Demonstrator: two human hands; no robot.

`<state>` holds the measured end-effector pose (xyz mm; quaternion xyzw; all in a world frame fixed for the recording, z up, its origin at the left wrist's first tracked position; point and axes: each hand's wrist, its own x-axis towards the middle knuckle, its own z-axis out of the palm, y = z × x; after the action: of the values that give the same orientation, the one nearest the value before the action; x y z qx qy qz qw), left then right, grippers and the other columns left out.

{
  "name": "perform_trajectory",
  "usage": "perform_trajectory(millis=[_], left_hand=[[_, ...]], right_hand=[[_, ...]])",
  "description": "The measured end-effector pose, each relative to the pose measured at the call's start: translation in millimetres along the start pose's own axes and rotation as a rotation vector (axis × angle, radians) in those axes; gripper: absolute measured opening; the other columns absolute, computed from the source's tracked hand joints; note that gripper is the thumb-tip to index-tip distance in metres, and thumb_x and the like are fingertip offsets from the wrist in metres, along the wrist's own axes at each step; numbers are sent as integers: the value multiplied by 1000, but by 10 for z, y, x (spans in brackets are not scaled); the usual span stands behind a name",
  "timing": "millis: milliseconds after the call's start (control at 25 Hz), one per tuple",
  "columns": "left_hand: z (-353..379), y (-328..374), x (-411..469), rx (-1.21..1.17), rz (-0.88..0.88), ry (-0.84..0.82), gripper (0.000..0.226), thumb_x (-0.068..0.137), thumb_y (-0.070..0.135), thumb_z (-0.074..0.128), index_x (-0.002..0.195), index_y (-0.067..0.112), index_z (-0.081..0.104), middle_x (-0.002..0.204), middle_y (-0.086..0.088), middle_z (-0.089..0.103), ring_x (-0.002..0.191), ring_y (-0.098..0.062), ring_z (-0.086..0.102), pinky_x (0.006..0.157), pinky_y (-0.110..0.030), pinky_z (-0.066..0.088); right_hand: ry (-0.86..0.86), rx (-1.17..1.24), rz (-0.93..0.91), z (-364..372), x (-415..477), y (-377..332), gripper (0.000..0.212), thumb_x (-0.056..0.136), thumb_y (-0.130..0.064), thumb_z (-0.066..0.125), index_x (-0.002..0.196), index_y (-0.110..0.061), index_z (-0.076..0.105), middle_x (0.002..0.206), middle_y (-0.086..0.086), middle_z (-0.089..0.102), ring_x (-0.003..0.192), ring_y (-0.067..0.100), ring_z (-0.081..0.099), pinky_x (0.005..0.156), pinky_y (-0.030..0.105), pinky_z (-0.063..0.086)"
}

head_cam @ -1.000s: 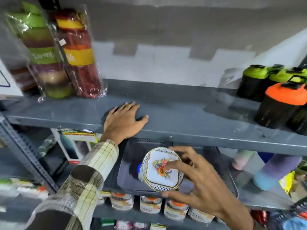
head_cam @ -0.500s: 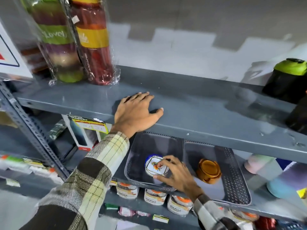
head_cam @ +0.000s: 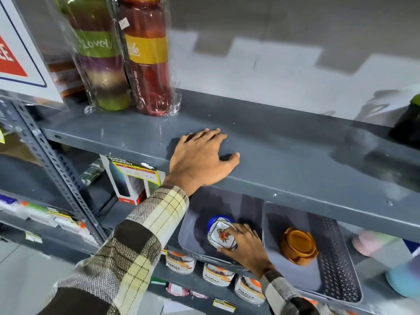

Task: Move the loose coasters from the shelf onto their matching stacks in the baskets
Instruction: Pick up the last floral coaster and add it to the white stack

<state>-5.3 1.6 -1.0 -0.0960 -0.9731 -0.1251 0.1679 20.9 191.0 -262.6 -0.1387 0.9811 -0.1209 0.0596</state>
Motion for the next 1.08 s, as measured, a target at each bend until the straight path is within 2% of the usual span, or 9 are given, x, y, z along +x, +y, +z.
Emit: perform_trajectory(millis=[160, 440, 680, 800, 960, 1080], left_hand=[[7, 2, 6, 2, -2, -10, 71, 83, 69, 34, 145, 33, 41, 158, 15, 32, 146, -8, 24, 118, -40, 18], [0, 4, 14, 9, -2, -15, 70, 84, 69, 34, 145, 34, 39, 158, 15, 31, 146, -8, 23, 117, -39, 18], [-1, -6, 13, 12, 4, -24, 72, 84, 69, 31, 146, 34, 38, 159, 15, 29, 146, -7, 22, 117, -41, 18], [4, -7, 17, 12, 6, -27, 72, 84, 70, 30, 146, 34, 37, 159, 15, 29, 147, -7, 22, 118, -42, 18], [17, -5, 12, 1, -2, -8, 71, 84, 70, 32, 145, 34, 40, 158, 16, 31, 146, -6, 23, 117, -40, 19], [22, -3, 18, -2, -4, -11, 72, 84, 70, 32, 145, 33, 40, 158, 15, 31, 146, -6, 23, 117, -40, 19]], right_hand=[[-9, -36, -15, 10, 36, 51, 68, 81, -70, 64, 136, -32, 52, 146, -4, 52, 134, 23, 44, 114, 43, 36], [-60, -111, -50, 23, 91, 82, 69, 80, -66, 64, 139, -36, 48, 147, -3, 48, 134, 22, 41, 116, 43, 34], [-51, -171, -84, 18, 142, 72, 72, 76, -62, 70, 139, -31, 50, 148, 0, 45, 135, 25, 40, 113, 46, 36], [-44, -188, -101, 6, 169, 82, 75, 75, -65, 68, 140, -30, 49, 151, -1, 43, 135, 25, 39, 113, 46, 35], [-14, -204, -150, 77, 163, 117, 86, 68, -74, 69, 141, -34, 49, 145, -5, 55, 124, 25, 52, 105, 47, 40], [5, -148, -156, 100, 150, 117, 81, 73, -82, 52, 139, -36, 51, 144, -3, 56, 125, 27, 53, 107, 52, 39]])
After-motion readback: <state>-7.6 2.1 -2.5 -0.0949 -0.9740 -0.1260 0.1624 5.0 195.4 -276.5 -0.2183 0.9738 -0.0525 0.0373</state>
